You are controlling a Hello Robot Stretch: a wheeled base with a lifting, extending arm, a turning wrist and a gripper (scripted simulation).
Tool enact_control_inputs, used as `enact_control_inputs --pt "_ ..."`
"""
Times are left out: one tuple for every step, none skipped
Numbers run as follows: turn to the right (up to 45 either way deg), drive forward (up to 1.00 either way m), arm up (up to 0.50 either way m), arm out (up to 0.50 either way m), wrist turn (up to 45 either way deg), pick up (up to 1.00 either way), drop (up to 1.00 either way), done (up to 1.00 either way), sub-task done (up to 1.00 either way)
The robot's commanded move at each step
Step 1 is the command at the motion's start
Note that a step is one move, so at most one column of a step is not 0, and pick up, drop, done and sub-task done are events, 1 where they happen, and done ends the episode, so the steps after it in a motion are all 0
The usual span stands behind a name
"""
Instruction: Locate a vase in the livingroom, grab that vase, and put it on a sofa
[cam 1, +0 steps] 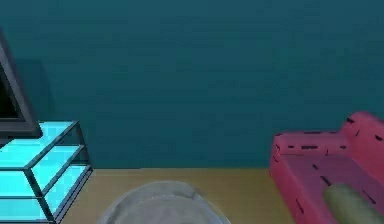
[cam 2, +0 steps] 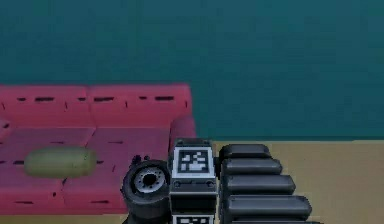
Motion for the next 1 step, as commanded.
enact_control_inputs --pt "0.0 0.70 0.00 0.00 0.0 0.00 0.00 0.00 0.00"
